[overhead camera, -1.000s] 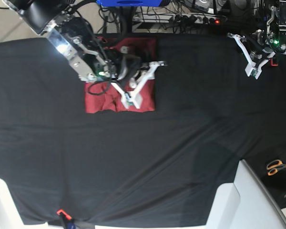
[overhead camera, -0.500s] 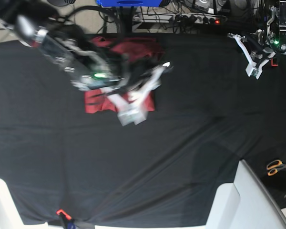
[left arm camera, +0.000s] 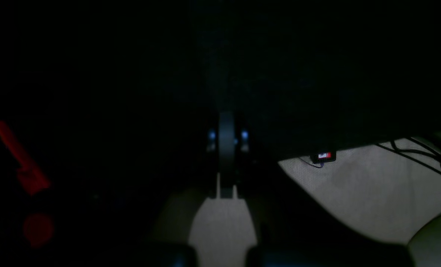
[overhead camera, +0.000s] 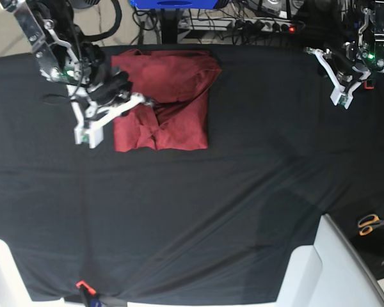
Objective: Fold the T-shirt properly
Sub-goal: 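Move the left gripper to the shirt's opposite side and grasp it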
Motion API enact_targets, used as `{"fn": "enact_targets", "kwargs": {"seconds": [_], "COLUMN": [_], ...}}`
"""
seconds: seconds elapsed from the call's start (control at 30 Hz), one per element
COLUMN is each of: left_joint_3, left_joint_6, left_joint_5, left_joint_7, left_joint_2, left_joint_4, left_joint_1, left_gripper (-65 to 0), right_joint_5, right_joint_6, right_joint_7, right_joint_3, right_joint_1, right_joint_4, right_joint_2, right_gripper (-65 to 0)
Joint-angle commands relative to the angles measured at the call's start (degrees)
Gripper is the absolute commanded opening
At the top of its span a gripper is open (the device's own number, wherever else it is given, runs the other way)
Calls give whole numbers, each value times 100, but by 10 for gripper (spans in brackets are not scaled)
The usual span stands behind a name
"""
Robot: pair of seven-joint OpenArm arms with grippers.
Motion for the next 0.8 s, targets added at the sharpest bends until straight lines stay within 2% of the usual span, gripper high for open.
{"fn": "enact_targets", "kwargs": {"seconds": [0.0,0.27,0.37,0.53,0.77], "left_joint_3": [-44,-44,-44,-44,-44], "left_joint_6": [25,25,25,25,25], "left_joint_5": [-22,-22,-22,-22,-22], "left_joint_7": [-45,-53,-53,-53,-53], "left_joint_2": [-104,-104,-104,-104,-104], "left_joint_4": [61,-123,-176,-176,-176], "left_joint_1": [-5,-13,-5,4,13], "left_gripper": [-650,-650,-650,-650,-650], "right_joint_5": [-41,-33,-33,-41,-41], "right_joint_6": [139,640,666,983,1000], "right_joint_7": [82,64,64,64,55], "right_joint_3": [38,-6,-14,-14,-14], "right_joint_1": [15,112,279,534,833], "right_joint_4": [-37,-775,-995,-1188,-1250], "right_joint_2": [39,-348,-392,-400,-418], "right_gripper": [-645,-645,-645,-645,-645]}}
